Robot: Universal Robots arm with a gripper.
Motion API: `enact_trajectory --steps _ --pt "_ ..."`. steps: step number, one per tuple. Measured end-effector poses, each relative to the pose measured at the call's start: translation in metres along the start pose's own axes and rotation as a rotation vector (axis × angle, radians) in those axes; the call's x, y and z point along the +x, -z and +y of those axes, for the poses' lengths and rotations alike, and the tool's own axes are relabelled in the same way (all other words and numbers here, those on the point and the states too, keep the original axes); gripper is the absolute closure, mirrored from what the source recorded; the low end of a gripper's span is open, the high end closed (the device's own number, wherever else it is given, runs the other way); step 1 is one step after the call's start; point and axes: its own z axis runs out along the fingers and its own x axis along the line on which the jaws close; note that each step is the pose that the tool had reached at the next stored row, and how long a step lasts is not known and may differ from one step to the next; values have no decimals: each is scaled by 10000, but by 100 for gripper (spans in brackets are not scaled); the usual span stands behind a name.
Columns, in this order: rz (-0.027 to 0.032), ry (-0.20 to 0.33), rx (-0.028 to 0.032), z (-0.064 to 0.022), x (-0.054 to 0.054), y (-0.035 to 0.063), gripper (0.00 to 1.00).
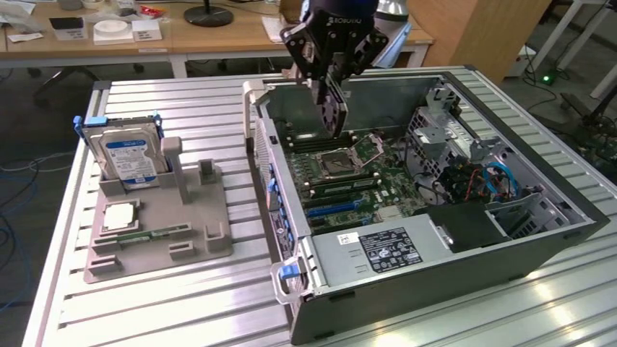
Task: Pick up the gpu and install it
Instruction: 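Pick up the gpu and move the gpu toward the slot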
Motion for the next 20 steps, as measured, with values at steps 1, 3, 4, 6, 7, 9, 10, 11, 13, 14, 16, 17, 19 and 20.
enact_trajectory --steps 1,3,4,6,7,9,10,11,13,14,16,17,19,20 --pt "0 0 0 0 -16 0 73" --pt "-1 1 -1 -1 -43 0 73" --pt "-1 1 -1 -1 -55 0 73" --pt "0 2 0 -2 -87 -2 73" --pt "-1 0 0 -2 -102 -3 73" --pt "0 1 0 -3 -136 -4 73" --pt "-1 1 -1 -3 -145 -5 73" --pt "-1 1 -1 -4 -155 -5 73" --pt "0 1 0 -4 -175 -5 73" --pt "0 1 0 -5 -183 -5 73" --pt "-1 1 -2 -5 -197 -7 73" --pt "-1 2 -1 -5 -201 -8 73" --pt "-1 1 0 -5 -214 -9 73" --pt "0 1 0 -5 -226 -9 73"
